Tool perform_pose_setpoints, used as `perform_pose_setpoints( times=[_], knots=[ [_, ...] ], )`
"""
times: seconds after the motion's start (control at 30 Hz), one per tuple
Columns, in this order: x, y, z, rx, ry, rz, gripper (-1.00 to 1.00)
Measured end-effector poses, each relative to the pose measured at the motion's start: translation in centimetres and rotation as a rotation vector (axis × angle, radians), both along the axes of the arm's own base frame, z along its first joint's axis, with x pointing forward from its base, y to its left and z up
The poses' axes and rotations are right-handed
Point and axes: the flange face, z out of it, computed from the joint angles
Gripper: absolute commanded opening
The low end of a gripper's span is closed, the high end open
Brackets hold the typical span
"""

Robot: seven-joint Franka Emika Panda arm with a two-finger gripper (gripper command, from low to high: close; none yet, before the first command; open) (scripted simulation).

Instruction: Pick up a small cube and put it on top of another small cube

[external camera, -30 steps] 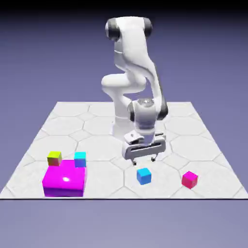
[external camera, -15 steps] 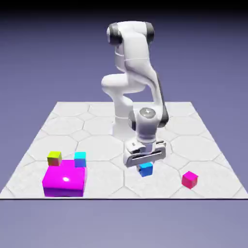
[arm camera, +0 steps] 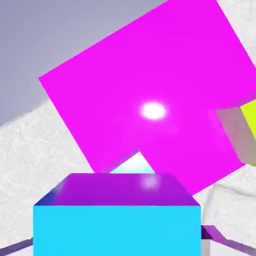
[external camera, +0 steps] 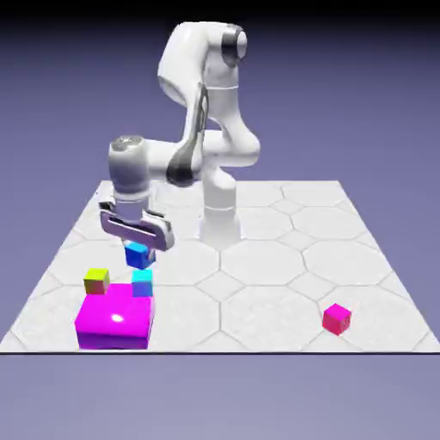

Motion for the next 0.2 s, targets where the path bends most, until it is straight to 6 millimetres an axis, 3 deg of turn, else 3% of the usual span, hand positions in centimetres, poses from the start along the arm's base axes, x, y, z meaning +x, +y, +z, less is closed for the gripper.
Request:
perform_pose_setpoints(
  times=[0.07, 0.2],
  knots=[
    [0.0, 0.0, 0.0, -0.001, 0.001, 0.0, 1.0],
    [0.1, -0.1, 6.4, -0.001, 0.0, -0.001, 1.0]
  ],
)
